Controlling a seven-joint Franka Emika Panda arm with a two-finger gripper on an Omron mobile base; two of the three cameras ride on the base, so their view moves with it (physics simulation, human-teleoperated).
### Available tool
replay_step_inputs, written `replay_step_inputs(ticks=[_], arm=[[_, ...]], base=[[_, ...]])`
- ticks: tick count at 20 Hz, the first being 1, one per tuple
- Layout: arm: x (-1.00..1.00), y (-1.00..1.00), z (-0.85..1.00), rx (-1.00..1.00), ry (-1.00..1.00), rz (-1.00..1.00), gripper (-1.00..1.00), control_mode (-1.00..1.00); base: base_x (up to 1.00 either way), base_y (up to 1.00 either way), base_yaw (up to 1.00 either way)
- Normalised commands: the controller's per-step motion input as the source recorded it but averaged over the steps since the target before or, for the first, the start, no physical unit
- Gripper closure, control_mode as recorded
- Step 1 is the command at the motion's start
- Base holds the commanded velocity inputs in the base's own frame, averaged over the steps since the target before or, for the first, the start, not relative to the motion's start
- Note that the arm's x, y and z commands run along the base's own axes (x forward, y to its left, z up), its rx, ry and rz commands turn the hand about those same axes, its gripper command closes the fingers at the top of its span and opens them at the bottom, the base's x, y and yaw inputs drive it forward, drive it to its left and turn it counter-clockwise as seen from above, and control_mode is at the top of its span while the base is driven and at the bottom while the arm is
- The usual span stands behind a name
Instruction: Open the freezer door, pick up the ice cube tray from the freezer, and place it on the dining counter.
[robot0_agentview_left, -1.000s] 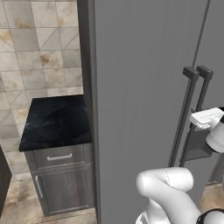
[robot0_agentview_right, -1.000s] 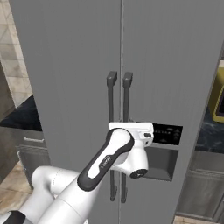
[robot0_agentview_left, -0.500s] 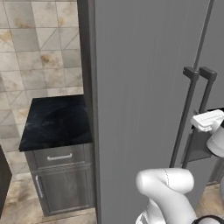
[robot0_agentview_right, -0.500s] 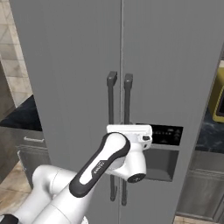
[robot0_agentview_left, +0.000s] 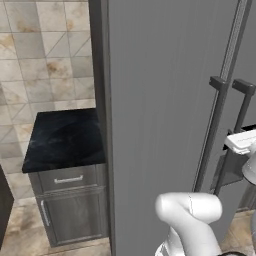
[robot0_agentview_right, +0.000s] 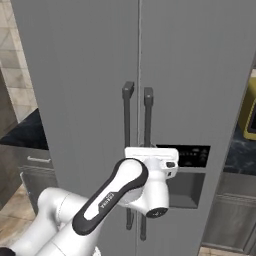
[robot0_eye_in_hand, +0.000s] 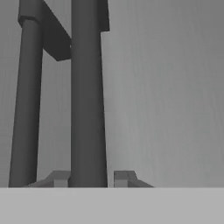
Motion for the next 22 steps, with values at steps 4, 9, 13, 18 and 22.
replay_step_inputs(ticks=[4, 9, 13, 18, 22], arm=[[-0.38, -0.52, 0.20, 0.00, 0.01, -0.05, 1.00, -1.00], [-0.56, -0.67, 0.17, 0.00, 0.03, -0.07, 1.00, -1.00], [-0.61, -0.67, 0.10, 0.00, 0.02, -0.10, 1.00, -1.00], [-0.62, -0.66, 0.08, 0.00, 0.03, -0.11, 1.00, -1.00], [-0.64, -0.69, 0.08, 0.00, 0.02, -0.11, 1.00, -1.00]], base=[[0.00, 0.00, 0.00], [0.00, 0.00, 0.00], [0.00, 0.00, 0.00], [0.00, 0.00, 0.00], [0.00, 0.00, 0.00]])
